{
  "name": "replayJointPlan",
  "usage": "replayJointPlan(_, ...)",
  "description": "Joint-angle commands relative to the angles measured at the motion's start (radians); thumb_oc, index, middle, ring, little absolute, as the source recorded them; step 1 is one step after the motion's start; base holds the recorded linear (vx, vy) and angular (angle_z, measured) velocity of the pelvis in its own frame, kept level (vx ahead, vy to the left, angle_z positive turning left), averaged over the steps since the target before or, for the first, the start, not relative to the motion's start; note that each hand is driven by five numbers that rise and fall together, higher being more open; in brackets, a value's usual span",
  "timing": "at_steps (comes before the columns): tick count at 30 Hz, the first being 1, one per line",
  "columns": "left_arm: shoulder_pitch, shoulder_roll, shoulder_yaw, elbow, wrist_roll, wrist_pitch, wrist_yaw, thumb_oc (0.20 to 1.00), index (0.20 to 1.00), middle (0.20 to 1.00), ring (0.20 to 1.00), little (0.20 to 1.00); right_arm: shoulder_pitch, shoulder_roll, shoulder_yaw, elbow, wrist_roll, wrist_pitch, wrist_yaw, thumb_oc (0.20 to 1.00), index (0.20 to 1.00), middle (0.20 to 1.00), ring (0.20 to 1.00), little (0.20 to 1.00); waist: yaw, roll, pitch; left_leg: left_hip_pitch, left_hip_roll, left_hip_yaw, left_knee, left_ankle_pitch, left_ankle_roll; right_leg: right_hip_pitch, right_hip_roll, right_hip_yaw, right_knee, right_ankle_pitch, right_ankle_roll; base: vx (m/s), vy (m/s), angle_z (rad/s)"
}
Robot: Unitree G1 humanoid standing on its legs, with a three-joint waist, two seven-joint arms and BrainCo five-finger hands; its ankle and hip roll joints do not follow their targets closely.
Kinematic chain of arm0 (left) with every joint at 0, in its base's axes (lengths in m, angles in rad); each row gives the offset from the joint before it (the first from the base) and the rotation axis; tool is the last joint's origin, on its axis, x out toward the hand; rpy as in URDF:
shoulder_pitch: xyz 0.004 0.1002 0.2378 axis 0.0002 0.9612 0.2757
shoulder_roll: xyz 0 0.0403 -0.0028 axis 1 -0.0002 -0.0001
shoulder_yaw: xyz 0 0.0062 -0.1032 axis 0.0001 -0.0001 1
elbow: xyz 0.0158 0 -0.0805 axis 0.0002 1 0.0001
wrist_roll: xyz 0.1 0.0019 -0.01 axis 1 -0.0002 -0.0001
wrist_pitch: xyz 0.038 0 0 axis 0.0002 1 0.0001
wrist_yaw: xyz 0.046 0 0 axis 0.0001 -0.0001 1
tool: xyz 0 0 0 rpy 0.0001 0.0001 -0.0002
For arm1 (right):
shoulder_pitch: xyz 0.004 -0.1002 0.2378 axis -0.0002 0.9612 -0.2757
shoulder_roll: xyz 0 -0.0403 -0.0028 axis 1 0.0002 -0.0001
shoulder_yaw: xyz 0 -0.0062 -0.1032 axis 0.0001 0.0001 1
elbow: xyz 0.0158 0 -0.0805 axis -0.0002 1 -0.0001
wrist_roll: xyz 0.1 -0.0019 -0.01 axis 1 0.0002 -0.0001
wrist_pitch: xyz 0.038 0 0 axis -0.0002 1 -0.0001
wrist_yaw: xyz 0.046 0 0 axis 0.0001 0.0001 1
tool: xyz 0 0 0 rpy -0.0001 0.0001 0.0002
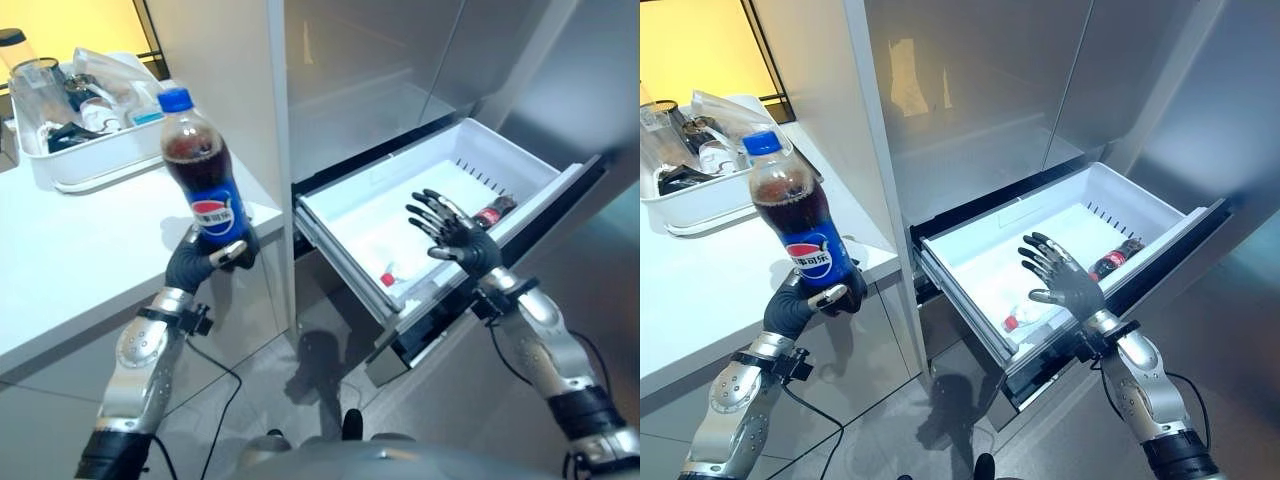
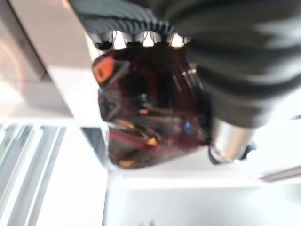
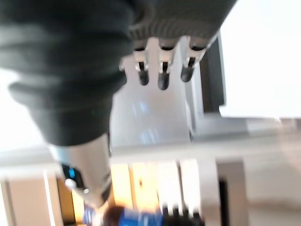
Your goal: Take the drinks into the refrigerator
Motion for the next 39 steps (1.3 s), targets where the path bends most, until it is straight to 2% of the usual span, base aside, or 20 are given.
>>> replayJointPlan(1, -0.128, 0.067, -0.058, -0.139, -0.049, -0.082, -0.08, 0.2, 0.2, 0.2, 0.2, 0.2, -0.184, -0.005, 0.077, 0.014, 0.105, -0.024, 0.029, 1.0, 1.0, 1.0, 1.0, 1.0, 0.02, -0.002, -0.04, 0.019, -0.017, -0.021, 0.001, -0.066, 0.019, 0.022, -0.047, 0.0, 0.098, -0.062, 0.092, 0.0, 0.0, 0.0)
replayJointPlan(7, -0.196, 0.159, -0.161, -0.162, -0.047, -0.068, -0.118, 0.2, 0.2, 0.2, 0.2, 0.2, -0.337, 0.027, 0.205, 0.034, 0.144, 0.003, 0.03, 1.0, 1.0, 1.0, 1.0, 1.0, 0.024, 0.008, -0.042, 0.022, -0.017, -0.016, 0.001, -0.065, 0.017, 0.022, -0.045, 0.005, 0.099, -0.061, 0.093, -0.01, -0.004, -0.02)
replayJointPlan(14, -0.238, 0.214, -0.232, -0.151, -0.031, -0.06, -0.139, 0.2, 0.2, 0.2, 0.2, 0.2, -0.406, 0.051, 0.3, 0.006, 0.168, 0.034, 0.049, 1.0, 1.0, 1.0, 1.0, 1.0, 0.023, 0.016, -0.041, 0.025, -0.016, -0.011, 0.001, -0.063, 0.015, 0.022, -0.046, 0.008, 0.099, -0.06, 0.095, -0.01, -0.005, -0.02)
replayJointPlan(18, -0.247, 0.215, -0.252, -0.144, -0.028, -0.056, -0.14, 0.2, 0.2, 0.2, 0.2, 0.2, -0.407, 0.077, 0.319, -0.006, 0.186, 0.04, 0.046, 1.0, 1.0, 1.0, 1.0, 1.0, 0.021, 0.019, -0.042, 0.026, -0.017, -0.01, 0.001, -0.063, 0.015, 0.024, -0.045, 0.008, 0.098, -0.06, 0.095, 0.0, 0.0, 0.0)
replayJointPlan(21, -0.25, 0.219, -0.261, -0.143, -0.009, -0.055, -0.134, 0.2, 0.2, 0.2, 0.2, 0.2, -0.384, 0.093, 0.35, -0.064, 0.218, 0.07, 0.071, 1.0, 1.0, 1.0, 1.0, 1.0, 0.019, 0.021, -0.039, 0.025, -0.017, -0.01, 0.001, -0.062, 0.014, 0.025, -0.046, 0.007, 0.098, -0.06, 0.095, 0.0, -0.003, -0.02)
replayJointPlan(25, -0.238, 0.223, -0.258, -0.143, 0.007, -0.059, -0.133, 0.2, 0.2, 0.2, 0.2, 0.2, -0.362, 0.064, 0.388, -0.146, 0.242, 0.108, 0.118, 1.0, 1.0, 1.0, 1.0, 1.0, 0.016, 0.022, -0.038, 0.023, -0.017, -0.012, 0.001, -0.062, 0.013, 0.025, -0.047, 0.004, 0.098, -0.06, 0.096, -0.01, -0.003, -0.02)
replayJointPlan(29, -0.236, 0.224, -0.253, -0.144, 0.017, -0.063, -0.124, 0.2, 0.2, 0.2, 0.2, 0.2, -0.35, 0.041, 0.409, -0.195, 0.253, 0.116, 0.134, 1.0, 1.0, 1.0, 1.0, 1.0, 0.014, 0.023, -0.036, 0.022, -0.017, -0.015, 0.001, -0.06, 0.013, 0.024, -0.046, 0.001, 0.099, -0.06, 0.095, 0.0, 0.0, 0.0)
replayJointPlan(39, -0.243, 0.209, -0.26, -0.134, 0.024, -0.066, -0.117, 0.2, 0.2, 0.2, 0.2, 0.2, -0.334, 0.058, 0.449, -0.246, 0.269, 0.142, 0.153, 1.0, 1.0, 1.0, 1.0, 1.0, 0.014, 0.022, -0.034, 0.019, -0.018, -0.02, 0.001, -0.058, 0.014, 0.021, -0.046, -0.003, 0.104, -0.061, 0.095, 0.0, 0.0, 0.0)
